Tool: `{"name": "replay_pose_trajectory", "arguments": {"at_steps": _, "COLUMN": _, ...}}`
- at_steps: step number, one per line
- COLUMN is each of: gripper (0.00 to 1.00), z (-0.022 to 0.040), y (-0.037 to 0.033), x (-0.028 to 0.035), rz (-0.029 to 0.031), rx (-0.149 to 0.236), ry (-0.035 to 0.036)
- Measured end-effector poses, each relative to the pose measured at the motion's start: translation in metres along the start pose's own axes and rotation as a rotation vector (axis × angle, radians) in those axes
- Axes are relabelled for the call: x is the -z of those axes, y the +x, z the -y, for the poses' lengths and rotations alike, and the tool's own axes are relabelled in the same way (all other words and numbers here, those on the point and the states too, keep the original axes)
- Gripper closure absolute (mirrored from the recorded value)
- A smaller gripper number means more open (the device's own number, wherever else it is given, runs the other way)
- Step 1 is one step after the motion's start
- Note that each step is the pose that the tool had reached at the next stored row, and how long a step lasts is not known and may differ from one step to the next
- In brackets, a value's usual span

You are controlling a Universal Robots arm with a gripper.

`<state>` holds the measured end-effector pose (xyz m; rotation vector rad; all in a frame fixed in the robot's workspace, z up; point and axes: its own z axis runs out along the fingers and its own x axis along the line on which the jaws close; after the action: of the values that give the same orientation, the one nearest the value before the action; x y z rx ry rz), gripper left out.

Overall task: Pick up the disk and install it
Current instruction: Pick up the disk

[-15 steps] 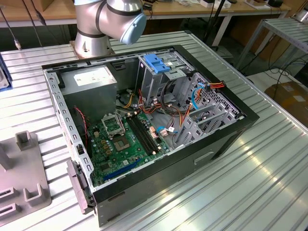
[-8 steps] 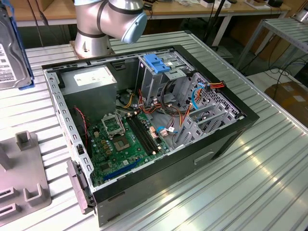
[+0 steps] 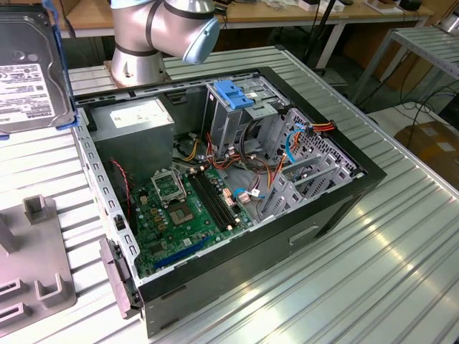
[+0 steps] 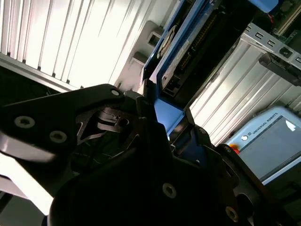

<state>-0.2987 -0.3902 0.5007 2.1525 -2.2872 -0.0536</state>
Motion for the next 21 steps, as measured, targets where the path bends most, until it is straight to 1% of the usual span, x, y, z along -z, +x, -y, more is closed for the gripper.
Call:
{"name": "replay_pose_trajectory", "arguments": {"at_steps": 2, "gripper": 0.63, "z": 0.0082, "y": -0.0001, "x": -0.0002, "rz": 0.0001, "rx": 0.0, "ry": 0.0001}}
{"name": "replay_pose_trajectory", "arguments": {"at_steps": 3, "gripper": 0.63, "z": 0.0148, "y": -0.0003, "x": -0.0002, "rz": 0.0, "rx": 0.0, "ry": 0.0}}
{"name": "replay_pose_trajectory", "arguments": {"at_steps": 6, "gripper": 0.63, "z": 0.0302, "y": -0.0007, "x": -0.0004, "rz": 0.0001, "rx": 0.0, "ry": 0.0001}}
{"name": "replay_pose_trajectory", "arguments": {"at_steps": 11, "gripper": 0.63, "z": 0.0541, "y": -0.0012, "x": -0.0006, "rz": 0.0001, "rx": 0.0, "ry": 0.0001}}
{"name": "replay_pose_trajectory", "arguments": {"at_steps": 12, "gripper": 0.63, "z": 0.0614, "y": -0.0015, "x": -0.0006, "rz": 0.0001, "rx": 0.0, "ry": 0.0001}}
{"name": "replay_pose_trajectory", "arguments": {"at_steps": 14, "gripper": 0.63, "z": 0.0707, "y": -0.0018, "x": -0.0007, "rz": 0.0001, "rx": 0.0, "ry": 0.0001}}
{"name": "replay_pose_trajectory", "arguments": {"at_steps": 15, "gripper": 0.63, "z": 0.0773, "y": -0.002, "x": -0.0007, "rz": 0.0001, "rx": 0.0, "ry": 0.0}}
{"name": "replay_pose_trajectory", "arguments": {"at_steps": 16, "gripper": 0.63, "z": 0.0866, "y": -0.0024, "x": -0.0008, "rz": 0.0001, "rx": 0.0, "ry": 0.0001}}
{"name": "replay_pose_trajectory", "arguments": {"at_steps": 18, "gripper": 0.63, "z": 0.0957, "y": -0.0028, "x": -0.0008, "rz": 0.0001, "rx": 0.0, "ry": 0.0001}}
{"name": "replay_pose_trajectory", "arguments": {"at_steps": 19, "gripper": 0.63, "z": 0.1035, "y": -0.0031, "x": -0.0009, "rz": 0.0001, "rx": 0.0, "ry": 0.0001}}
{"name": "replay_pose_trajectory", "arguments": {"at_steps": 21, "gripper": 0.63, "z": 0.1126, "y": -0.0035, "x": -0.001, "rz": 0.0001, "rx": 0.0, "ry": 0.0}}
